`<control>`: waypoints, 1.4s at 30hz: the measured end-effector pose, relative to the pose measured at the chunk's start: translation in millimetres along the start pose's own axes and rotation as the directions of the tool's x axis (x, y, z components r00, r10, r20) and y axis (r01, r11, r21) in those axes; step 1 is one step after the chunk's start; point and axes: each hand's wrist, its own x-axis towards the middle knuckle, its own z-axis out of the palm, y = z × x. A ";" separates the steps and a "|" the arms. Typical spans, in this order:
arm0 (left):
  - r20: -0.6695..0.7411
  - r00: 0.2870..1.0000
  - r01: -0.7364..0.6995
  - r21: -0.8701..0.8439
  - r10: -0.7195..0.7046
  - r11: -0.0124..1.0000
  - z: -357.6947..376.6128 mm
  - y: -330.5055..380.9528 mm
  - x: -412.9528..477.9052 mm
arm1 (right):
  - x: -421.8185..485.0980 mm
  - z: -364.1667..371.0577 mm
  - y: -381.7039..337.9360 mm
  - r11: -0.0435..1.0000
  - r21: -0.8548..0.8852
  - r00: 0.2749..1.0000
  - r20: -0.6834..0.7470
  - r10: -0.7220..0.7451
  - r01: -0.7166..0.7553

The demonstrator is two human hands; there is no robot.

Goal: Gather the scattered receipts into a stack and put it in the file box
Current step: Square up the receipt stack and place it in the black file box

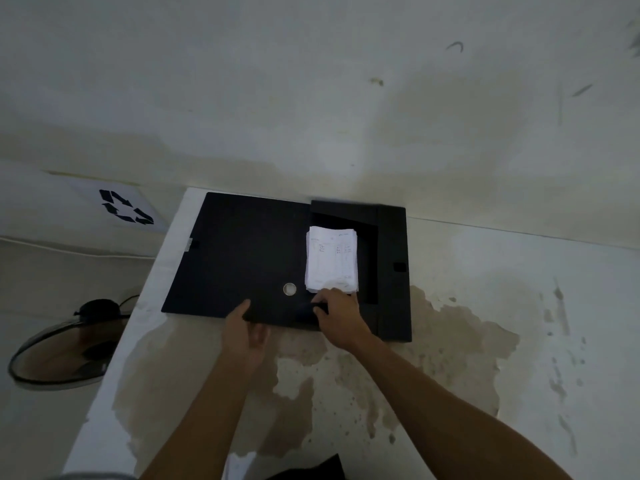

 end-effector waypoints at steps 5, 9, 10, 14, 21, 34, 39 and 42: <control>0.120 0.974 -0.159 -0.235 0.191 0.959 -5.3 4.9 -2.2 | -8.8 -12.4 11.5 0.997 -0.072 0.996 -0.090 -0.003 -0.003; 0.215 0.922 -0.220 -0.398 0.323 0.891 -19.1 10.9 -12.4 | -25.4 -35.3 47.8 0.974 -0.160 0.944 -0.315 0.102 -0.158; 0.235 0.911 -0.227 -0.401 0.339 0.887 -21.0 12.0 -14.5 | -30.3 -40.9 56.0 0.973 -0.109 0.921 -0.360 0.150 -0.201; 0.345 0.880 -0.230 -0.296 0.328 0.927 -15.7 7.7 -21.7 | -46.2 -55.3 78.2 0.938 0.223 0.896 -0.304 0.324 -0.264; 0.479 0.838 -0.488 0.442 0.261 0.752 27.6 -27.1 -34.9 | -58.7 -65.2 88.5 0.908 0.341 0.899 -0.272 0.342 -0.243; 0.553 0.830 -0.496 0.675 -0.071 -0.545 41.1 -75.6 -0.7 | -58.0 -69.3 100.9 0.936 0.270 0.953 -0.137 0.269 -0.226; 0.559 0.826 -0.487 0.644 -0.072 -0.590 41.8 -76.2 -7.3 | -54.0 -62.1 105.8 0.961 -0.124 0.965 0.056 0.255 -0.247; 0.564 0.824 -0.500 0.671 -0.061 -0.548 39.3 -73.8 -15.1 | -55.6 -59.5 110.1 0.952 -0.205 0.973 -0.008 0.232 -0.229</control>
